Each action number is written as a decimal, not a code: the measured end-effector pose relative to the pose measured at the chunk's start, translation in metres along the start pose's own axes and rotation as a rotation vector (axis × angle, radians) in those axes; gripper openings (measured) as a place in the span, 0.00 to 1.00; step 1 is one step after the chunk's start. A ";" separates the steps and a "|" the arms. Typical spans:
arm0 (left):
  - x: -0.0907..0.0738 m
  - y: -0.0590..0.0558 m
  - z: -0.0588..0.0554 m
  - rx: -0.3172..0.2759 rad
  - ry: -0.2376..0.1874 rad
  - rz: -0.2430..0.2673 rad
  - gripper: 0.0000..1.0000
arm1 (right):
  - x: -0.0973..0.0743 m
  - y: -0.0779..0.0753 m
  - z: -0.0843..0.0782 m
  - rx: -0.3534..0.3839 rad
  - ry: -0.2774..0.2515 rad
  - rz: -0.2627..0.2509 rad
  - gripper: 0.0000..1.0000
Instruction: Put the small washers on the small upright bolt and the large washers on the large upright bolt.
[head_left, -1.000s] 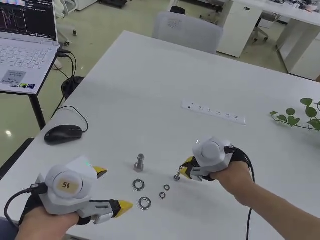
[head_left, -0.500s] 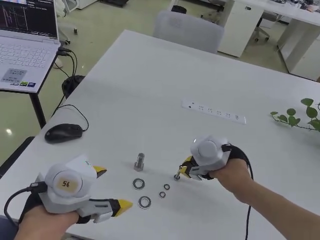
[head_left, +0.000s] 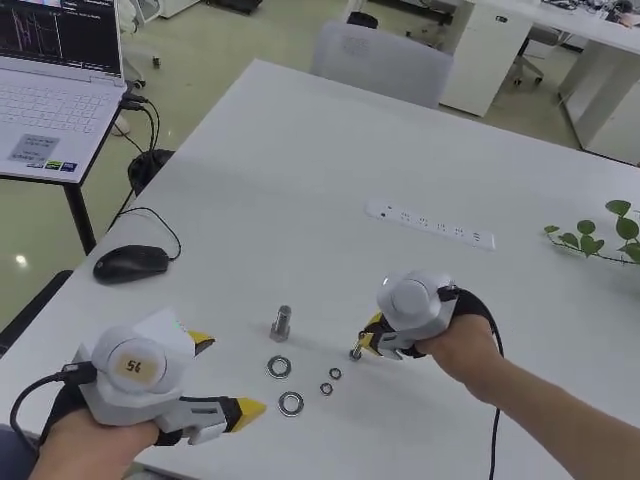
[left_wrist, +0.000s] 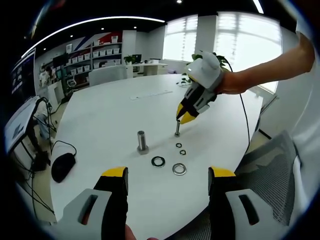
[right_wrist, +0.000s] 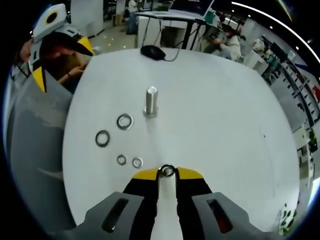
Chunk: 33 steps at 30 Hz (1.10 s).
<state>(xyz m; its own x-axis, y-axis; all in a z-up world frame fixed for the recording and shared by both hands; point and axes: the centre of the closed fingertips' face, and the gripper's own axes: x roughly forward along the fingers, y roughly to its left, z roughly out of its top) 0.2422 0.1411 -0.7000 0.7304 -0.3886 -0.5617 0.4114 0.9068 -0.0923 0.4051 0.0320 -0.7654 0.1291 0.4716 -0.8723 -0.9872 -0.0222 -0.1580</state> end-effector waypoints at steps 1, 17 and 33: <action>0.000 0.000 0.000 0.000 0.000 0.000 0.64 | 0.000 0.000 0.000 -0.003 0.001 -0.001 0.13; 0.001 -0.001 0.000 0.004 0.001 -0.005 0.64 | 0.001 0.001 0.000 -0.042 0.045 0.007 0.13; 0.001 -0.002 0.000 0.004 0.002 -0.005 0.64 | 0.010 0.005 -0.004 -0.047 0.075 0.033 0.13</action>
<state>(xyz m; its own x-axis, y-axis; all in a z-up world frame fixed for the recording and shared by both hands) 0.2421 0.1392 -0.7006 0.7271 -0.3929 -0.5630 0.4174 0.9040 -0.0919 0.4022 0.0334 -0.7768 0.1054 0.4025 -0.9094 -0.9857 -0.0785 -0.1490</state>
